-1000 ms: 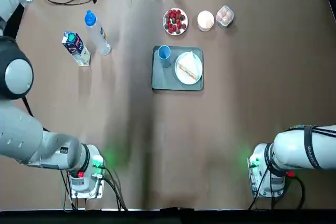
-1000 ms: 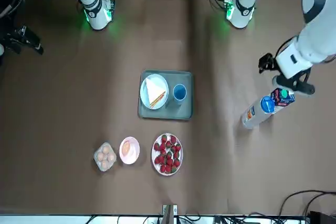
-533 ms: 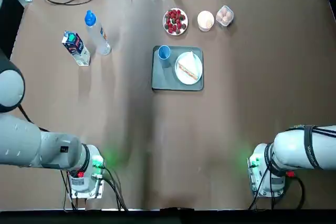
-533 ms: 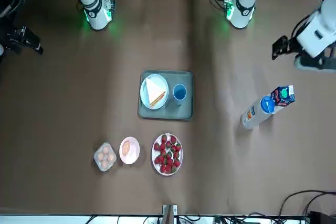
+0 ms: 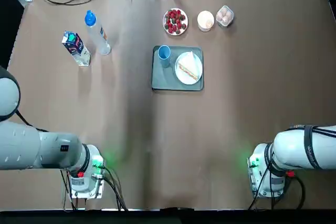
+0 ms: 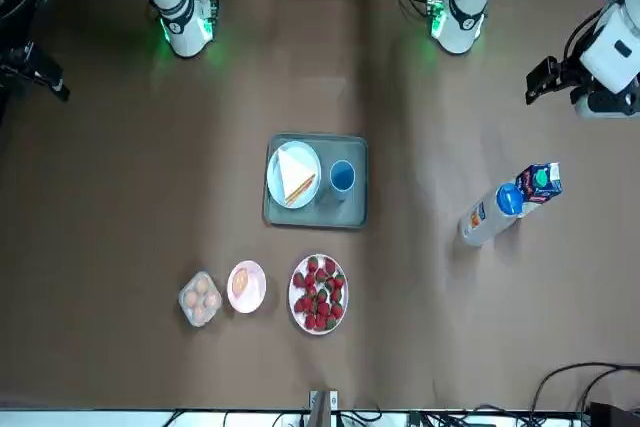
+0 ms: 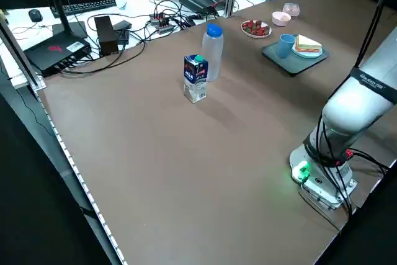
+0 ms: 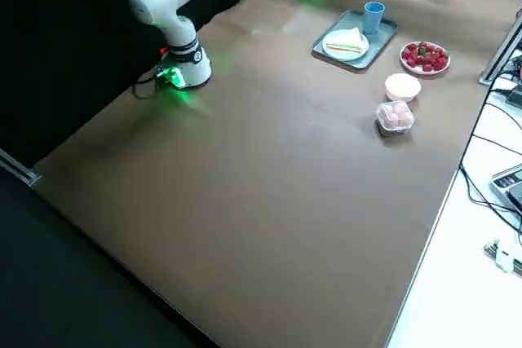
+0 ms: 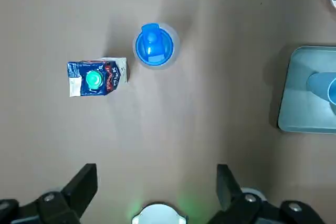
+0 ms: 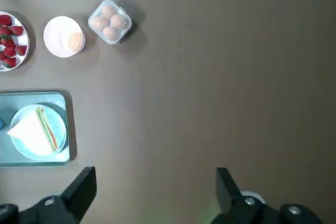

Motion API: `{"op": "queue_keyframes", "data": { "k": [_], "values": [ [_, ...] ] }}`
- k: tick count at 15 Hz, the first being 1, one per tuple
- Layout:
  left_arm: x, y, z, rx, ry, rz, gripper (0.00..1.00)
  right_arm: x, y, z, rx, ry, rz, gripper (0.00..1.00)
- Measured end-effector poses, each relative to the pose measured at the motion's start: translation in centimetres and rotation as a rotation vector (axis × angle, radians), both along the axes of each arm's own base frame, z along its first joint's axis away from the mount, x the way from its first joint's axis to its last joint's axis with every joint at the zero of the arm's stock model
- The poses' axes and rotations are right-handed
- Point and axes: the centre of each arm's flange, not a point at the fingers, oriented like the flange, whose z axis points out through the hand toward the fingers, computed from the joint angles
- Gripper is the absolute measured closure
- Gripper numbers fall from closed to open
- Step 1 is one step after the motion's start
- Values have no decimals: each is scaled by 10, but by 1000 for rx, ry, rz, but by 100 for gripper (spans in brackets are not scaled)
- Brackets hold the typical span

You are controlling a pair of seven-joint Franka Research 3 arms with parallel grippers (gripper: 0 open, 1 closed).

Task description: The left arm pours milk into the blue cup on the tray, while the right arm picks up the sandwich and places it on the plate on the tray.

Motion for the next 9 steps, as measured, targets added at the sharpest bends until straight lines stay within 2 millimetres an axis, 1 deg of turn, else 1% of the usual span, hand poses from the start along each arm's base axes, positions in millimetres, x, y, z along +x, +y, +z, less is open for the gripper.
{"op": "queue_keyframes", "data": {
  "k": [3,4,5,7,9],
  "values": [
    [8,0,-15,3,29,23,0,0,0,0,1,2,-2,0],
    [16,0,-30,10,55,83,0,0,0,-2,1,10,0,0],
    [20,-2,-37,14,65,109,0,-1,1,-3,2,21,9,0],
    [27,-3,-43,15,67,124,0,-2,1,-5,2,33,36,0],
    [34,-4,-42,11,46,123,0,-2,1,-5,2,37,47,0]
  ]
}}
